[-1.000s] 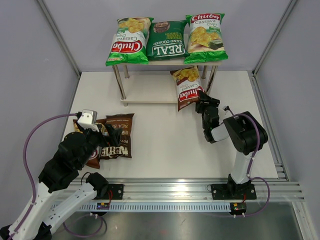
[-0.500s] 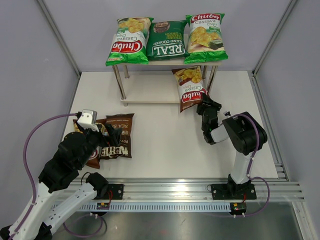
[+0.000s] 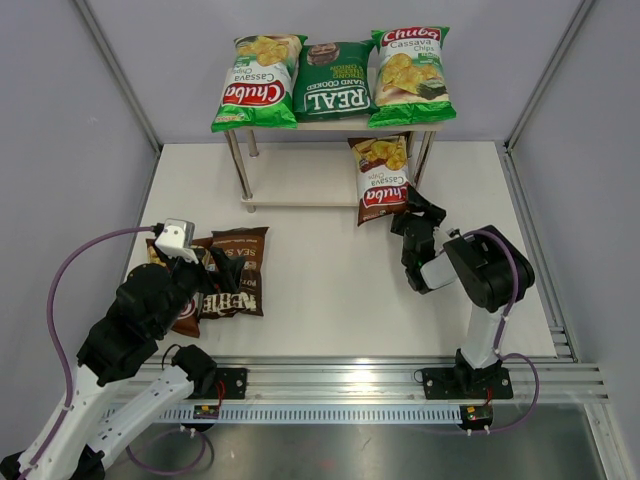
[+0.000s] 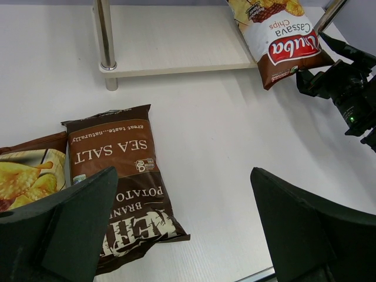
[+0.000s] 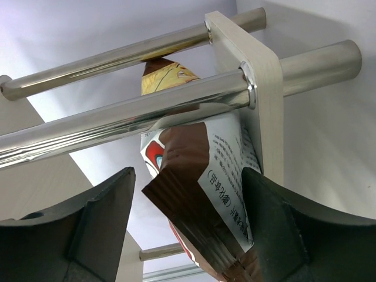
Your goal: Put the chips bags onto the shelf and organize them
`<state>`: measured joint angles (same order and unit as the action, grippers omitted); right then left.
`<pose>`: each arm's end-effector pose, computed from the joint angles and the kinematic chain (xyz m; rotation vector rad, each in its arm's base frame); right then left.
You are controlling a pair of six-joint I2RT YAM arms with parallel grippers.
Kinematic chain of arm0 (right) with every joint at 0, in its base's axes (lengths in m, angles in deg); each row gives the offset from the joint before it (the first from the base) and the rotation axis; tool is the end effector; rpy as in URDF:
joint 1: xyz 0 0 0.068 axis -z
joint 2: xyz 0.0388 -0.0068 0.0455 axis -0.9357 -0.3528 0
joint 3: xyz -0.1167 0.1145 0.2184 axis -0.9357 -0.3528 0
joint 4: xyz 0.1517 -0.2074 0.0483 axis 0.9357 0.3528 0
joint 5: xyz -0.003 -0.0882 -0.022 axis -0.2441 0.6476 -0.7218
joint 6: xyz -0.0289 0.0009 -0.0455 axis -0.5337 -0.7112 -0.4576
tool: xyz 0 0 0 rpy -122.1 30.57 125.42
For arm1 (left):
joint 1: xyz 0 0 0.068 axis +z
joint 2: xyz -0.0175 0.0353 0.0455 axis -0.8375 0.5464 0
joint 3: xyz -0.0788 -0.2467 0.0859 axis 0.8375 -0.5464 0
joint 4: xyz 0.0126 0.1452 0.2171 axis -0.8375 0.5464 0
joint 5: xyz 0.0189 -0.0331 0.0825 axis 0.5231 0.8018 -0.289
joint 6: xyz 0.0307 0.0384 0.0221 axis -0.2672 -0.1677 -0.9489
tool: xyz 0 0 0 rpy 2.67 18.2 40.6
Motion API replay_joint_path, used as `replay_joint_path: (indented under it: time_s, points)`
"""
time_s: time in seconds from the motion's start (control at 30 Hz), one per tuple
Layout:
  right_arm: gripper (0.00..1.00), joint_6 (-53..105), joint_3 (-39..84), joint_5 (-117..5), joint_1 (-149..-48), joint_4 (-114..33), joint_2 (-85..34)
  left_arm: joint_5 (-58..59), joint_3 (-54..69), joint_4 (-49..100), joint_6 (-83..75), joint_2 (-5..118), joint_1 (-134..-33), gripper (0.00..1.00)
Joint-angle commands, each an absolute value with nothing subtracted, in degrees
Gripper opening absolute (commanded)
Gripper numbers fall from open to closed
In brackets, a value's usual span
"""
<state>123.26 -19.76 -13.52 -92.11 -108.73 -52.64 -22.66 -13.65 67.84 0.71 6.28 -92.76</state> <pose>0.3093 0.1076 0.1291 1.5023 1.0109 1.1203 0.0710 -0.0399 0.3593 0.1266 1.8304 -0.4040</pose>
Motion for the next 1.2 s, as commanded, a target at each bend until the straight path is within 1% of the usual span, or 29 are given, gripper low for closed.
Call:
replay_joint_path:
  time_s: [0.0,0.07,0.2,0.23,0.33,0.53,0.77,0.83,0.93,1.03,1.13,1.17]
  points:
    - [0.81,123.1,-19.62,-11.52,-92.72,-108.75,-49.47,-21.22,-14.24,65.19,-0.2,6.69,-92.47,0.99]
    - [0.81,123.27,-20.06,-11.96,-92.72,-108.58,-49.38,-21.22,-14.33,65.19,-0.2,6.42,-92.47,0.99]
    - [0.87,123.53,-20.76,-13.54,-92.63,-109.37,-49.47,-20.78,-14.33,65.02,-0.29,6.6,-92.47,0.99]
    - [0.91,123.62,-21.02,-14.42,-92.72,-109.28,-49.38,-20.69,-14.33,65.01,-0.38,6.95,-92.47,0.99]
    - [0.94,123.8,-21.64,-16.09,-92.72,-109.02,-49.03,-20.6,-14.24,65.19,-0.38,6.95,-92.47,0.99]
    - [0.95,123.01,-23.31,-19.34,-92.72,-109.01,-47.98,-19.99,-14.33,65.1,-0.55,7.04,-92.47,0.99]
    - [0.97,119.58,-24.89,-20.05,-92.81,-115.68,-47.54,-19.46,-14.42,65.01,-0.55,7.21,-92.47,0.99]
    - [0.99,119.84,-25.33,-20.49,-92.81,-116.22,-47.45,-19.55,-14.42,65.01,-0.55,7.3,-92.47,0.99]
    - [0.99,119.84,-26.12,-21.28,-92.72,-116.4,-46.92,-20.16,-14.33,65.28,-0.38,7.56,-92.39,0.99]
    - [0.99,120.72,-27.17,-22.24,-92.81,-111.06,-43.86,-21.39,-14.33,65.54,-0.03,7.74,-92.47,0.99]
    - [0.99,120.28,-26.74,-22.86,-92.72,-94.15,-37.88,-22.8,-13.98,66.07,0.24,8.36,-92.39,0.99]
    - [1.0,119.93,-26.56,-22.86,-92.72,-91.64,-36.56,-22.71,-13.89,66.16,0.33,8.7,-92.39,0.99]
